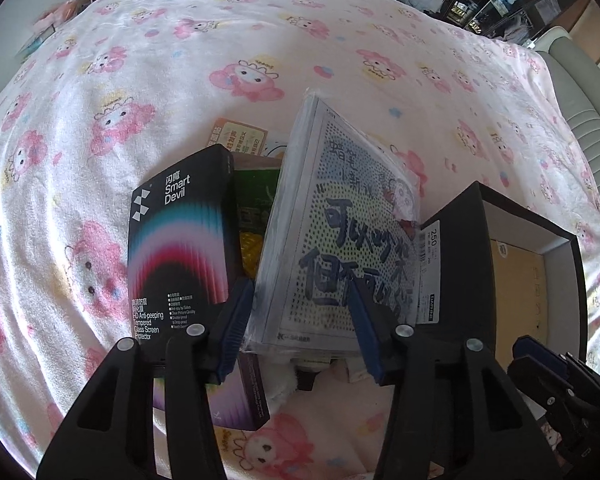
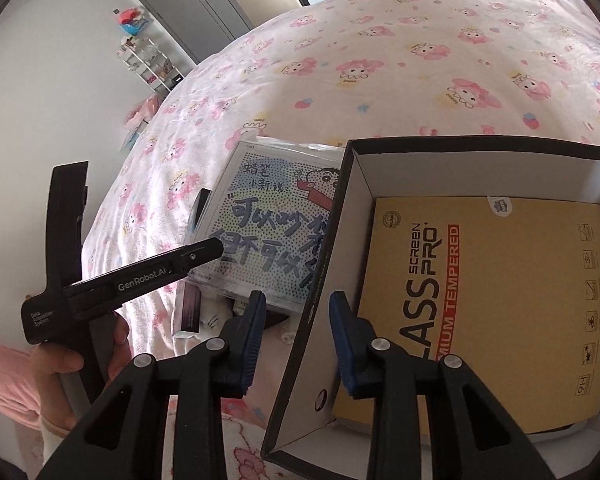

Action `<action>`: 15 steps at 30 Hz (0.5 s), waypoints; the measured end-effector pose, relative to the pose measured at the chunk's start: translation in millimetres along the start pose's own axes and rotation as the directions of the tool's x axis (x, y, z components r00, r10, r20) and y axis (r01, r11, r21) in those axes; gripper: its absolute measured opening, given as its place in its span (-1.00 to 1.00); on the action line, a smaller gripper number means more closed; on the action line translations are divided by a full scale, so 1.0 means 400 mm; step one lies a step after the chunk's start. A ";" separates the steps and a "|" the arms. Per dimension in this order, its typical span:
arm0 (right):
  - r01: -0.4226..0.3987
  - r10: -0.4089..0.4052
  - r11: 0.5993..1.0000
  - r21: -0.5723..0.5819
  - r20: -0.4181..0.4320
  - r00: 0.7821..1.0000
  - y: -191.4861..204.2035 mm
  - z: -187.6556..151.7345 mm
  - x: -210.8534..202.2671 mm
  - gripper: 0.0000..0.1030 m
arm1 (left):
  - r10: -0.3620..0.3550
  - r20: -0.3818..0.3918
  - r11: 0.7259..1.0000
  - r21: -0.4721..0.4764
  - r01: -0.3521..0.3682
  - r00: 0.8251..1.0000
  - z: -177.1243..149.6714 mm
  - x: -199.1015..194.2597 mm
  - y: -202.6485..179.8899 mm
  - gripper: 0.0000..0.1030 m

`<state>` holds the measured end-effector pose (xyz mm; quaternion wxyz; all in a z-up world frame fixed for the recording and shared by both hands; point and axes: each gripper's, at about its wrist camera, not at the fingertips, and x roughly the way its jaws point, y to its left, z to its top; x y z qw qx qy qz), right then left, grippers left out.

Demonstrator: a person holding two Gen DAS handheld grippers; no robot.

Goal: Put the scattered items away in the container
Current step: 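Grasp the Shin-chan bead-art kit in its clear bag with the left gripper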

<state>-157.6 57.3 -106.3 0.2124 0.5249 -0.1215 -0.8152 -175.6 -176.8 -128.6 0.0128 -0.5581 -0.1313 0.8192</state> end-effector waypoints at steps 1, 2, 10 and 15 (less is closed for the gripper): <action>0.000 0.000 1.000 0.002 0.002 1.000 -0.001 -0.003 -0.003 -0.43 | -0.007 -0.004 1.000 -0.012 0.007 1.000 0.001 0.002 0.004 -0.04; 0.000 0.000 1.000 0.003 0.002 1.000 -0.001 -0.006 -0.006 -0.43 | -0.020 -0.006 1.000 -0.017 0.019 1.000 0.002 0.000 0.007 -0.04; 0.003 -0.004 1.000 0.014 0.007 1.000 -0.016 -0.023 -0.026 -0.43 | -0.194 -0.050 0.981 0.021 0.195 0.980 -0.028 -0.045 0.022 -0.04; -0.006 0.006 1.000 0.005 0.011 1.000 -0.007 -0.021 -0.027 -0.43 | -0.149 -0.093 0.988 -0.053 0.145 0.984 -0.017 0.032 0.063 -0.07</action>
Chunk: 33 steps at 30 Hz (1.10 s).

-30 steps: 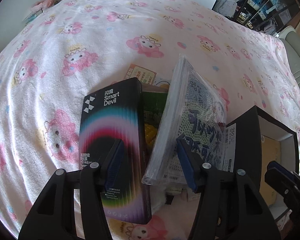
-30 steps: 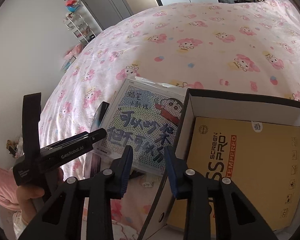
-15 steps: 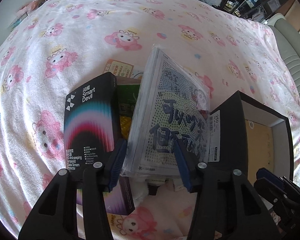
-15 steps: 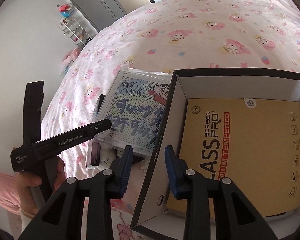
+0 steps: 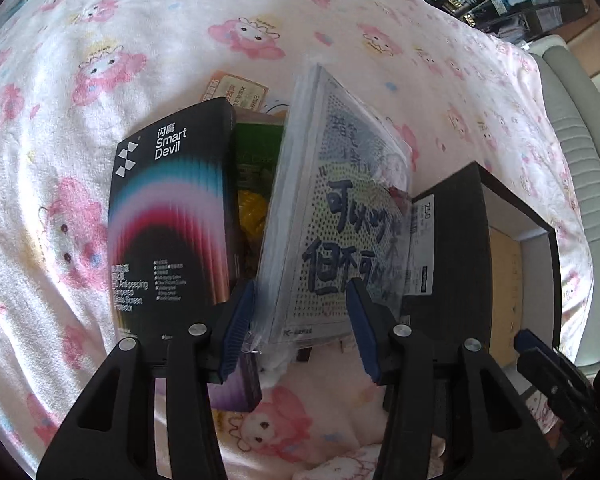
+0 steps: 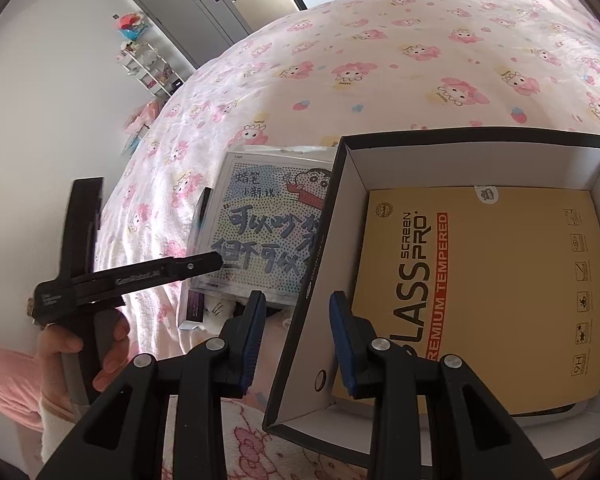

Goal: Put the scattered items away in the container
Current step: 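Grasp the Shin-chan bead-art kit in its clear bag with the left gripper, then lift the bagged bead-art kit with the left gripper and carry it over the box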

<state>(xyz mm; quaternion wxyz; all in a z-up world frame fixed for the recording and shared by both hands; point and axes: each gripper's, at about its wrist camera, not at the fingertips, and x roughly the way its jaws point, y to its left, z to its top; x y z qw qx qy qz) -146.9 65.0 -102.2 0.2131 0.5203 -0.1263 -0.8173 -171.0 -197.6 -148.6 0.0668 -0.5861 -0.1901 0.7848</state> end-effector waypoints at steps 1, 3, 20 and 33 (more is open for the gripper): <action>-0.003 0.003 1.000 -0.003 0.001 1.000 0.002 -0.002 0.002 -0.43 | -0.002 0.013 1.000 -0.005 0.002 1.000 0.010 0.004 0.002 -0.07; -0.003 0.003 1.000 -0.011 -0.004 1.000 0.007 -0.007 0.007 -0.43 | -0.007 0.022 1.000 0.005 0.007 1.000 0.026 0.011 -0.009 -0.05; -0.047 0.046 0.998 -0.041 -0.032 0.998 0.040 0.008 0.006 -0.43 | -0.112 0.107 0.991 -0.064 0.119 0.988 -0.158 -0.147 0.090 -0.62; -0.124 0.091 0.976 -0.178 -0.183 0.979 0.182 0.037 0.115 -0.30 | -0.184 0.127 0.955 -0.211 0.208 0.975 -0.307 -0.156 0.277 -0.49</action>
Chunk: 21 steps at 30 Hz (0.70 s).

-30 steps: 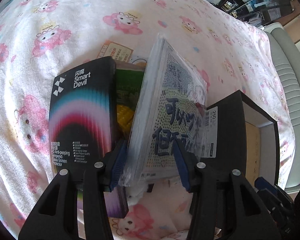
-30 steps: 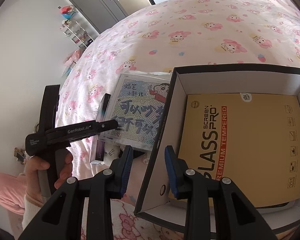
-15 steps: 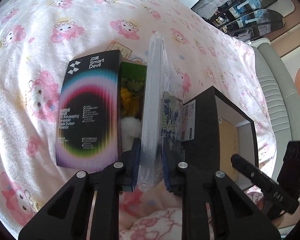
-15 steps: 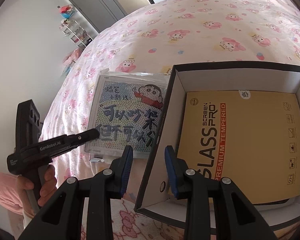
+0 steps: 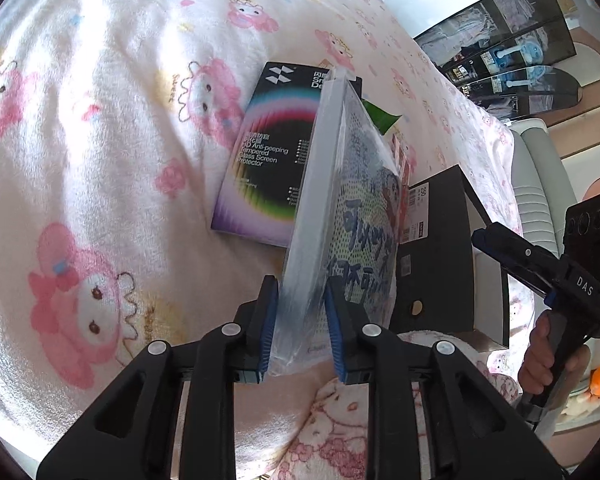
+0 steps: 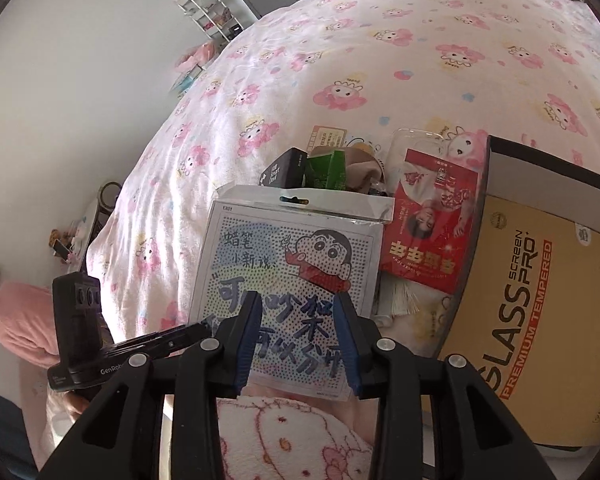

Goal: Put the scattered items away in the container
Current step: 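Lift the bagged bead-art kit with the left gripper and carry it over the box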

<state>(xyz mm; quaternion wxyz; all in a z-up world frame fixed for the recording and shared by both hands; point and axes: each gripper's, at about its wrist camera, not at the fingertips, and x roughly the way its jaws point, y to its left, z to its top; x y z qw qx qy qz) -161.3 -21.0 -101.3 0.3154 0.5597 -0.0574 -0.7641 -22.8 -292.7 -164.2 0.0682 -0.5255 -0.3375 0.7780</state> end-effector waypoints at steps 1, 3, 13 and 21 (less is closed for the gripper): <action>0.004 -0.004 1.000 -0.001 -0.012 1.000 -0.002 0.001 0.009 -0.26 | -0.006 0.000 1.000 -0.007 0.006 1.000 -0.002 0.004 0.007 -0.47; 0.010 -0.008 0.999 0.032 -0.044 0.999 -0.019 -0.002 0.034 -0.26 | -0.027 -0.005 0.999 -0.033 0.027 1.000 0.013 0.020 0.020 -0.06; 0.030 -0.025 0.992 0.122 -0.046 0.999 -0.058 -0.059 0.035 -0.26 | -0.055 -0.080 0.995 0.076 0.061 0.995 0.078 0.136 -0.057 -0.10; 0.047 -0.044 0.992 0.120 -0.030 0.999 -0.050 -0.068 0.012 -0.26 | -0.115 0.054 0.992 0.066 0.112 0.992 0.075 0.031 -0.080 -0.62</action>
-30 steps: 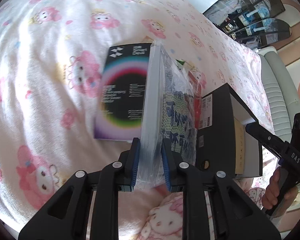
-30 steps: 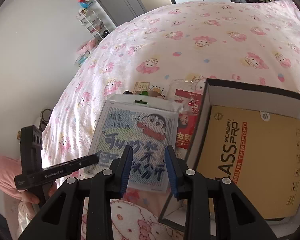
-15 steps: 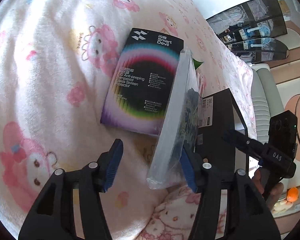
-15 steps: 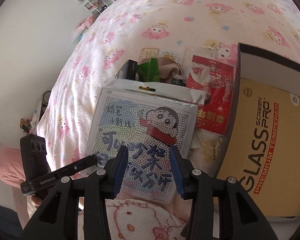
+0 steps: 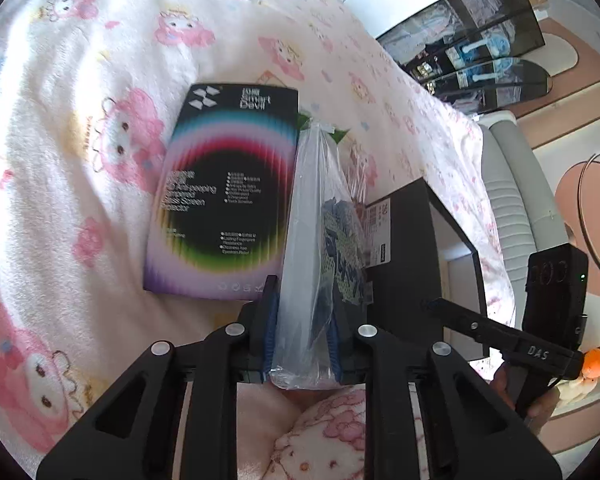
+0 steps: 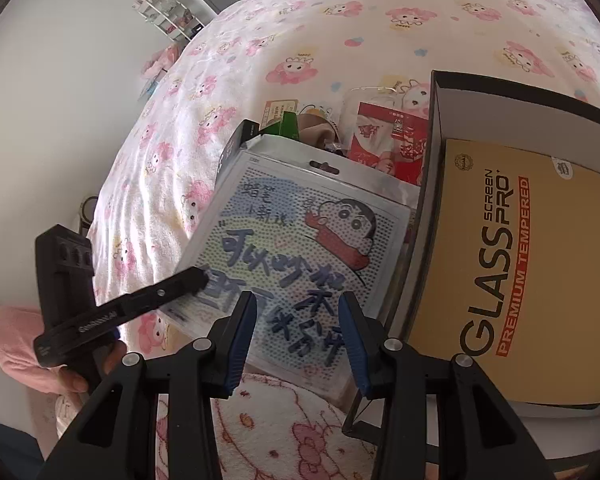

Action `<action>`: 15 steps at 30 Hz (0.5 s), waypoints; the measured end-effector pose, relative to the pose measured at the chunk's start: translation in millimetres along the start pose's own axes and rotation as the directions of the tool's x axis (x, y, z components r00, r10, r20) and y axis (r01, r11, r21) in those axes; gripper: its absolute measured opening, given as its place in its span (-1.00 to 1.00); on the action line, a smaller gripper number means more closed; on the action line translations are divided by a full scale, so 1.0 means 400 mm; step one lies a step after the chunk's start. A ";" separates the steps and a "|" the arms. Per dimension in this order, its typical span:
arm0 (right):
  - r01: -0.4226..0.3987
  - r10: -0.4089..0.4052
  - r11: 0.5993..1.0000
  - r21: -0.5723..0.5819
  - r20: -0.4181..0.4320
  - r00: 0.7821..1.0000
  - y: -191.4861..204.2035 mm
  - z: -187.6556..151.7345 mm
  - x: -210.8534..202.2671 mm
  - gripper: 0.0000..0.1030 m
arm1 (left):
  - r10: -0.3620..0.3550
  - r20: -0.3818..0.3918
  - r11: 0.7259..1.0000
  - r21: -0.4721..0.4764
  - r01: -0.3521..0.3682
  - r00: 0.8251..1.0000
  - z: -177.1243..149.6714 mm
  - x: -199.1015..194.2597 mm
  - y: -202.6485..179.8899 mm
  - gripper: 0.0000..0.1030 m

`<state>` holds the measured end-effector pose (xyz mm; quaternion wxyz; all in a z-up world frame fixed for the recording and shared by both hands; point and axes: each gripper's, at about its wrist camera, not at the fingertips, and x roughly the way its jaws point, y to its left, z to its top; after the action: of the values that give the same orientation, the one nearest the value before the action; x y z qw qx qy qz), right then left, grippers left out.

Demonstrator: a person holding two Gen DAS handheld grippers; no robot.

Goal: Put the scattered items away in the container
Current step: 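Lift the bagged bead-art kit with the left gripper and carry it over the box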

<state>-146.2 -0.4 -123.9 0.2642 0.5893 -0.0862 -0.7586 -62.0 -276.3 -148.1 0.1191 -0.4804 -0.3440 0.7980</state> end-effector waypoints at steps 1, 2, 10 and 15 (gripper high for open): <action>-0.009 0.009 1.000 -0.011 -0.005 1.000 0.009 0.003 0.003 -0.26 | 0.013 0.047 1.000 -0.008 -0.013 0.999 -0.006 -0.032 0.004 -0.62; -0.018 0.018 1.000 -0.022 -0.011 1.000 0.018 0.006 0.005 -0.26 | 0.030 0.097 0.999 -0.018 -0.028 0.995 -0.013 -0.065 0.013 -0.63; -0.046 0.038 0.994 -0.103 -0.078 0.996 0.061 0.062 0.058 -0.23 | 0.087 0.077 0.993 -0.090 -0.080 0.993 -0.094 -0.055 0.123 -0.47; -0.033 0.016 0.993 -0.110 -0.146 0.989 0.073 0.063 0.108 -0.23 | 0.270 0.027 0.959 -0.104 -0.265 0.963 -0.099 -0.015 0.152 -0.45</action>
<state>-168.3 -51.2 -140.5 0.3119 0.6258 -0.0312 -0.7142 -17.0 -306.9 -196.5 -0.0209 -0.5112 -0.3173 0.7984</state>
